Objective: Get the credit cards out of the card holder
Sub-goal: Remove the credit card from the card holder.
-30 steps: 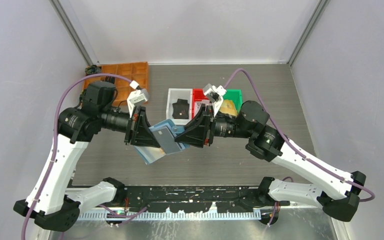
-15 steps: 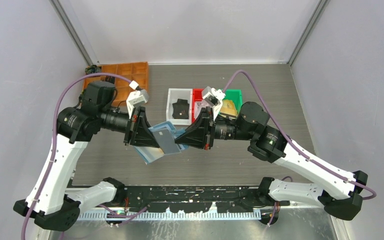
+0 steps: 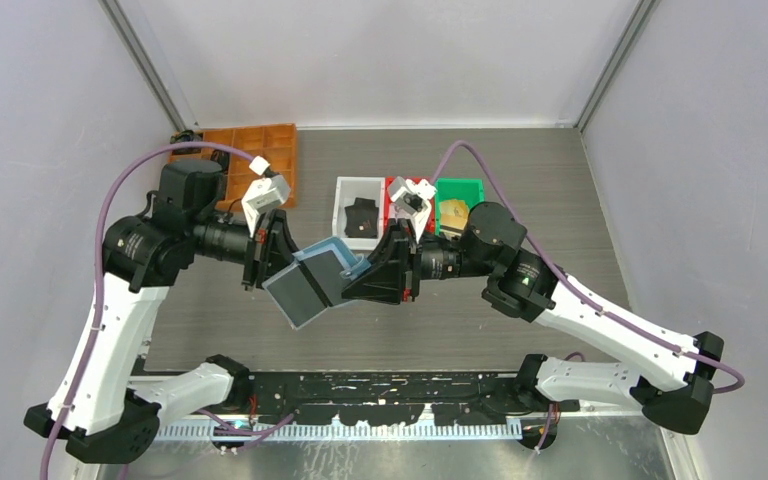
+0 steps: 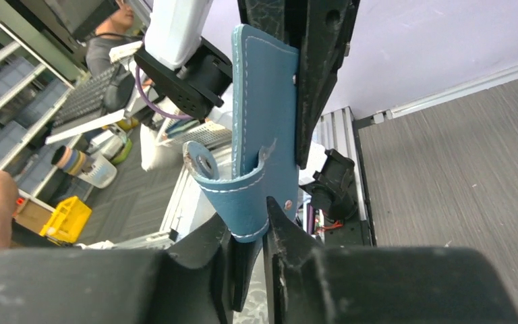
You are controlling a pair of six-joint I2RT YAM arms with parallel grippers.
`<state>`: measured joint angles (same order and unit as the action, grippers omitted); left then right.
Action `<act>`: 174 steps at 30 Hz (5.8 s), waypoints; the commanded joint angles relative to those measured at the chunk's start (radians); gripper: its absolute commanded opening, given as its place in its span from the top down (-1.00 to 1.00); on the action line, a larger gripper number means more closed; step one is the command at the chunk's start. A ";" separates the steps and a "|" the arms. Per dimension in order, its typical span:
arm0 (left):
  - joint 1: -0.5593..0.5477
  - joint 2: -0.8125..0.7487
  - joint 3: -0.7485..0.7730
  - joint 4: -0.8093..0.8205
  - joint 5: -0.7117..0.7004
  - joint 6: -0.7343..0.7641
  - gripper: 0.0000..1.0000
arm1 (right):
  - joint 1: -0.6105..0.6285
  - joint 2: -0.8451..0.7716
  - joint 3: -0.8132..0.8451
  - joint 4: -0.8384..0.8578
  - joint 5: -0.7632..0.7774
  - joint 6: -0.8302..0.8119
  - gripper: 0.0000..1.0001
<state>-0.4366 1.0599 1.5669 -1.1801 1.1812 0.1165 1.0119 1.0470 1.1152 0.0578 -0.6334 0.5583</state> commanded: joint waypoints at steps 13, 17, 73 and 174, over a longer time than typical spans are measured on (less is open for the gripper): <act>-0.001 -0.057 0.035 0.014 0.005 0.096 -0.05 | 0.001 -0.083 0.063 -0.008 0.093 -0.033 0.99; -0.002 -0.080 0.020 -0.032 -0.087 0.142 -0.61 | 0.000 -0.099 0.112 -0.133 0.072 -0.100 0.99; 0.059 -0.230 -0.233 0.514 -0.080 -0.484 0.35 | 0.001 -0.161 -0.128 0.228 0.351 0.030 0.99; 0.123 0.083 0.042 -0.034 0.159 -0.171 0.85 | -0.091 0.071 -0.219 0.522 0.129 0.493 0.53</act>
<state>-0.3321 1.1843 1.6115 -1.3453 1.2282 0.0315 0.9192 1.1416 0.9035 0.5640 -0.5194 1.0691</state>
